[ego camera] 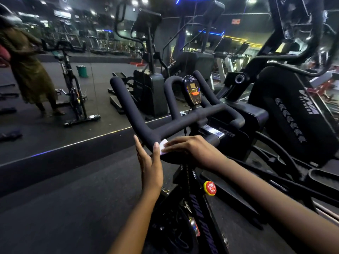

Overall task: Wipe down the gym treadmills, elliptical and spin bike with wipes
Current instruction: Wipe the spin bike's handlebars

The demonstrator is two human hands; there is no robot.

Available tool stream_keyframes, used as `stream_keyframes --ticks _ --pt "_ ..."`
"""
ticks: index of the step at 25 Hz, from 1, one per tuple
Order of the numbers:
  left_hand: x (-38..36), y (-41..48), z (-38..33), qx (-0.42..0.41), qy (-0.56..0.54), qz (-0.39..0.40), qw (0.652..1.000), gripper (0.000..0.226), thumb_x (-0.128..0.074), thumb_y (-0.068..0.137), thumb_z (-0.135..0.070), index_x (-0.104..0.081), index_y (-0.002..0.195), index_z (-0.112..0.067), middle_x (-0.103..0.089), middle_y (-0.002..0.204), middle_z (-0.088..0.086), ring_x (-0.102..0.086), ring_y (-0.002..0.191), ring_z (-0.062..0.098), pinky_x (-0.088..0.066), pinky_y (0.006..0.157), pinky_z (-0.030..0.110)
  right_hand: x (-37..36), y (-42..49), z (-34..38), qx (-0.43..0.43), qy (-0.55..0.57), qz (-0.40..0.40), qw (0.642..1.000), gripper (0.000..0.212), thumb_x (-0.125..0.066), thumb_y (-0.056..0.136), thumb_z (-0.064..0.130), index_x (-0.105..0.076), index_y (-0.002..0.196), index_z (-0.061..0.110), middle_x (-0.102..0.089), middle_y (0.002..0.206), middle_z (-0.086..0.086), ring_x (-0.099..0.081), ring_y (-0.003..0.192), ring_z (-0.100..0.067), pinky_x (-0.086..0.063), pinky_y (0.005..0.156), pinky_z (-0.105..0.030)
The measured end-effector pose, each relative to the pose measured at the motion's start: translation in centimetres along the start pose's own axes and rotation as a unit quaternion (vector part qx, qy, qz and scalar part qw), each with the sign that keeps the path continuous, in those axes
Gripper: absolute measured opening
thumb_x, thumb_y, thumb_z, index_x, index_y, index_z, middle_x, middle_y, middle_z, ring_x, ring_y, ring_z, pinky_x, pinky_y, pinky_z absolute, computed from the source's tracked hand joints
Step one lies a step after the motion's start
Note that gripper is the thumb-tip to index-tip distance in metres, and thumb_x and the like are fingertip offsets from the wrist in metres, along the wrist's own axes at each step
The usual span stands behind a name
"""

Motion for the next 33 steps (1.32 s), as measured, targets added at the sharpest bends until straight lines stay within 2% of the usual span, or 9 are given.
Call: stream_keyframes --ticks 8,12,17,19,21,23,27,30,33 --pt "-2.5 1.3 -0.7 0.04 -0.118 -0.086 0.988 0.058 -0.036 0.102 -0.029 -0.005 0.152 -0.028 -0.016 0.145 -0.019 -0.021 0.125 -0.008 -0.019 0.097 0.01 4.0 -4.8 -4.2 0.025 -0.002 -0.024 0.999 0.018 -0.065 0.084 0.013 -0.074 0.099 0.018 -0.069 0.106 0.004 -0.065 0.096 -0.005 -0.052 0.079 -0.027" --pt "-2.9 1.4 -0.4 0.036 -0.147 -0.146 0.978 0.05 -0.033 0.103 -0.028 -0.017 0.15 -0.029 -0.023 0.141 -0.02 -0.026 0.125 -0.007 -0.023 0.098 0.01 3.5 1.9 -4.3 0.052 0.015 -0.087 0.995 0.028 -0.065 0.075 -0.002 -0.074 0.098 0.012 -0.071 0.101 -0.004 -0.063 0.091 -0.007 -0.046 0.077 -0.016" --pt "-2.8 1.7 0.3 0.022 -0.153 -0.193 0.969 0.043 -0.032 0.103 -0.028 -0.03 0.146 -0.028 -0.031 0.144 -0.018 -0.031 0.129 -0.006 -0.026 0.095 0.004 0.3 12.4 -3.0 0.127 -0.014 -0.084 0.988 0.033 -0.052 0.075 0.002 -0.074 0.097 0.013 -0.071 0.1 -0.007 -0.068 0.089 -0.023 -0.052 0.073 -0.032" --pt "-2.1 2.0 1.0 0.023 -0.153 -0.216 0.964 0.04 -0.035 0.102 -0.036 -0.034 0.142 -0.034 -0.033 0.146 -0.02 -0.033 0.132 -0.003 -0.027 0.102 0.01 -0.8 12.2 -3.0 0.152 -0.013 -0.067 0.986 0.03 -0.052 0.077 0.015 -0.074 0.098 0.013 -0.069 0.09 -0.009 -0.067 0.081 -0.026 -0.052 0.065 -0.033" --pt "-1.8 2.7 1.2 0.038 -0.156 -0.194 0.968 0.047 -0.043 0.094 -0.054 -0.034 0.139 -0.044 -0.036 0.147 -0.02 -0.038 0.133 0.003 -0.033 0.11 0.033 -1.4 10.4 -3.3 0.168 -0.005 -0.048 0.985 0.03 -0.056 0.077 0.019 -0.073 0.101 0.016 -0.062 0.08 -0.008 -0.064 0.072 -0.025 -0.05 0.059 -0.031" --pt "-1.4 3.5 1.0 0.07 -0.162 -0.182 0.967 0.054 -0.048 0.087 -0.063 -0.031 0.137 -0.053 -0.042 0.143 -0.015 -0.05 0.126 0.016 -0.046 0.1 0.05 -1.3 8.7 -3.7 0.199 0.013 -0.015 0.98 0.028 -0.054 0.079 0.023 -0.073 0.099 0.018 -0.062 0.079 -0.003 -0.062 0.071 -0.018 -0.048 0.06 -0.031" --pt "-1.0 5.1 -0.5 0.092 -0.074 -0.2 0.973 0.075 -0.046 0.053 -0.093 -0.034 0.122 -0.066 -0.05 0.14 -0.004 -0.055 0.119 0.029 -0.049 0.093 0.053 0.3 11.4 -5.0 0.257 0.031 -0.001 0.966 0.031 -0.048 0.076 0.023 -0.075 0.088 0.015 -0.069 0.08 -0.006 -0.063 0.071 -0.017 -0.049 0.06 -0.032" --pt "-1.6 5.2 -1.0 0.106 -0.015 -0.207 0.972 0.072 -0.04 0.069 -0.084 -0.028 0.135 -0.059 -0.055 0.131 -0.005 -0.061 0.104 0.042 -0.057 0.067 0.043 1.5 18.0 -6.2 0.213 -0.009 -0.097 0.972 0.025 -0.058 0.078 0.005 -0.075 0.093 0.013 -0.071 0.084 -0.013 -0.067 0.074 -0.032 -0.053 0.061 -0.035" --pt "-1.5 5.2 -0.7 0.083 0.024 -0.217 0.972 0.061 -0.039 0.072 -0.084 -0.031 0.129 -0.063 -0.055 0.133 -0.01 -0.059 0.11 0.041 -0.049 0.089 0.06 1.1 22.3 -6.0 0.189 -0.011 -0.118 0.975 0.023 -0.061 0.083 0.01 -0.073 0.102 0.014 -0.069 0.096 -0.015 -0.066 0.084 -0.035 -0.052 0.069 -0.037"
Point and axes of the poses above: each hand's wrist, its own y-axis towards the middle knuckle, its own x-axis out of the back of the hand, z = x × y, the point moved 5 cm from there along y, towards the middle knuckle
